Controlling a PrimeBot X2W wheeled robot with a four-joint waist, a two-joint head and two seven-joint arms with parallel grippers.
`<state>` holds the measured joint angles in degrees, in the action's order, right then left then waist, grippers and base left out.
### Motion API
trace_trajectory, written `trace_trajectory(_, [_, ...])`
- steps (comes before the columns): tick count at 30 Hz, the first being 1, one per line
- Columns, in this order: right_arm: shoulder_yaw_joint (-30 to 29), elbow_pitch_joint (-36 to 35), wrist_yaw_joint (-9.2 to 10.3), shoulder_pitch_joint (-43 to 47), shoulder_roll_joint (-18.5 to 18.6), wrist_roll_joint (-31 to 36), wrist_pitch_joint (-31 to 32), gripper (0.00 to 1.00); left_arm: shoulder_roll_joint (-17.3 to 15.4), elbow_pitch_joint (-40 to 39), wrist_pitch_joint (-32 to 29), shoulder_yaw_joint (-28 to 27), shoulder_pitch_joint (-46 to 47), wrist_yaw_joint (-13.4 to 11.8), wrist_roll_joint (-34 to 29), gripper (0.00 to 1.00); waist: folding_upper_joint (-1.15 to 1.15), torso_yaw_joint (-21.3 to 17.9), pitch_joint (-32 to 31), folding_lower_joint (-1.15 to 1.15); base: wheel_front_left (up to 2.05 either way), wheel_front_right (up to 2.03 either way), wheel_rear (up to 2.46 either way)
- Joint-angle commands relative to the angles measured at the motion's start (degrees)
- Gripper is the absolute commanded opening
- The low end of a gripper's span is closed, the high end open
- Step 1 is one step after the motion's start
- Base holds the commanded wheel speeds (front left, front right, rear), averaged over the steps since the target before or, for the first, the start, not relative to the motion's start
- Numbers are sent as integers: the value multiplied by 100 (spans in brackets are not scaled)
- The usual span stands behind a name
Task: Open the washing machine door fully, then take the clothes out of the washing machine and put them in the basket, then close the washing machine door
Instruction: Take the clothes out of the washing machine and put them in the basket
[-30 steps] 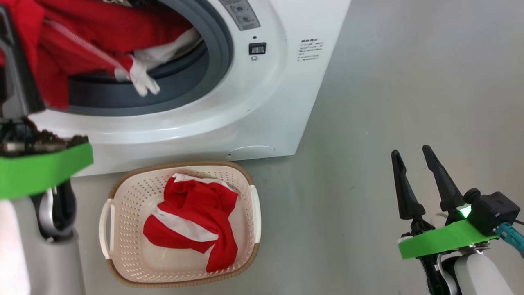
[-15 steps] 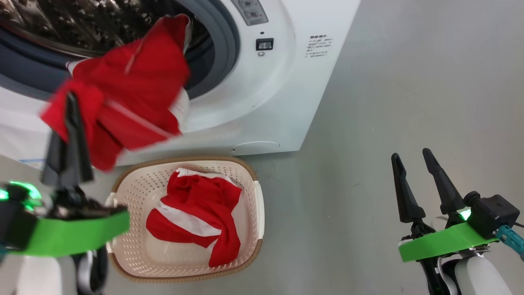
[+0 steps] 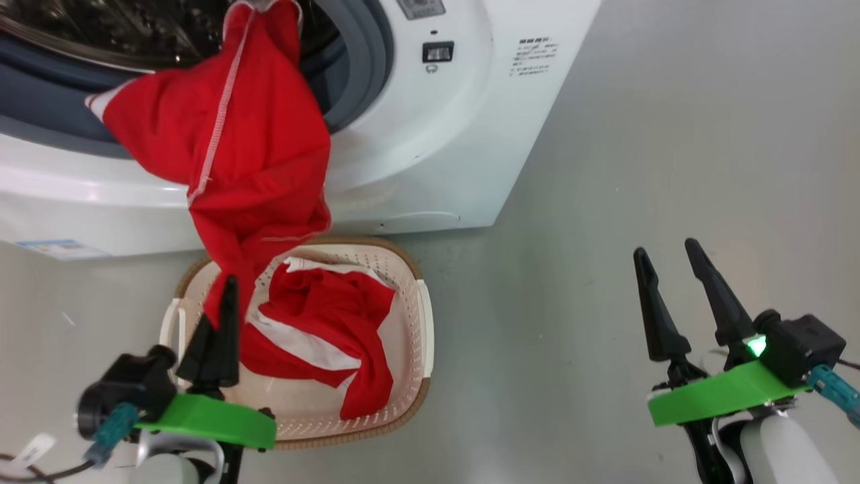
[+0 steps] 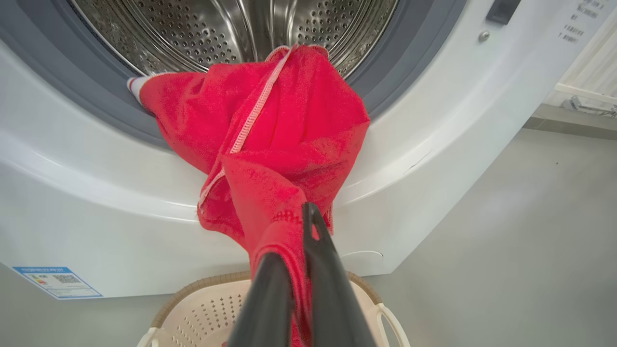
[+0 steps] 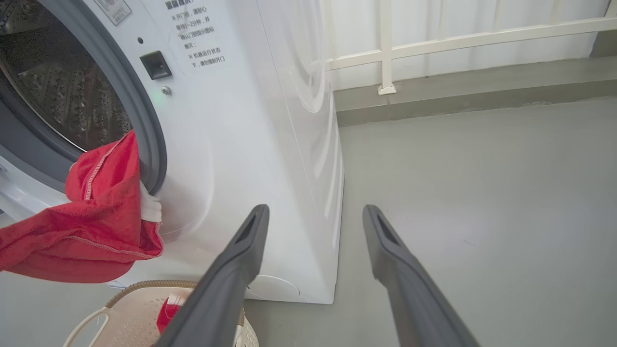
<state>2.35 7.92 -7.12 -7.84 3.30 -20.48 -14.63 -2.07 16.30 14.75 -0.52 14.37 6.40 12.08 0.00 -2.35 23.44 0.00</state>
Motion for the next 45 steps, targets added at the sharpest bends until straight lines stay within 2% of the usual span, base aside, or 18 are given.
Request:
trace_trajectory(1, [130, -162, -36, -145, 48, 80, -37, 100, -81, -13, 25, -126, 146, -33, -39, 0, 0, -7, 103, 0, 0, 0, 0])
trace_trajectory(11, [205, -217, -36, -367, 31, 85, -37, 100, -81, 1411, 25, 24, 869, 24, -151, 0, 0, -142, 633, 0, 0, 0, 0])
trace_trajectory(20, [251, -282, -36, -638, -6, 77, -37, 100, -143, 2446, 25, -117, 1604, 64, -506, 0, 0, -334, 1150, 0, 0, 0, 0])
trace_trajectory(37, [350, -411, -36, -1037, -39, 79, -37, 100, -431, 3630, 25, -151, 2735, 86, -812, 0, 0, -542, 1913, 0, 0, 0, 0])
trace_trajectory(45, [361, -431, -36, -1135, -41, 26, -37, 100, -481, 3928, 25, -144, 3060, 67, -861, 0, 0, -591, 2043, 0, 0, 0, 0])
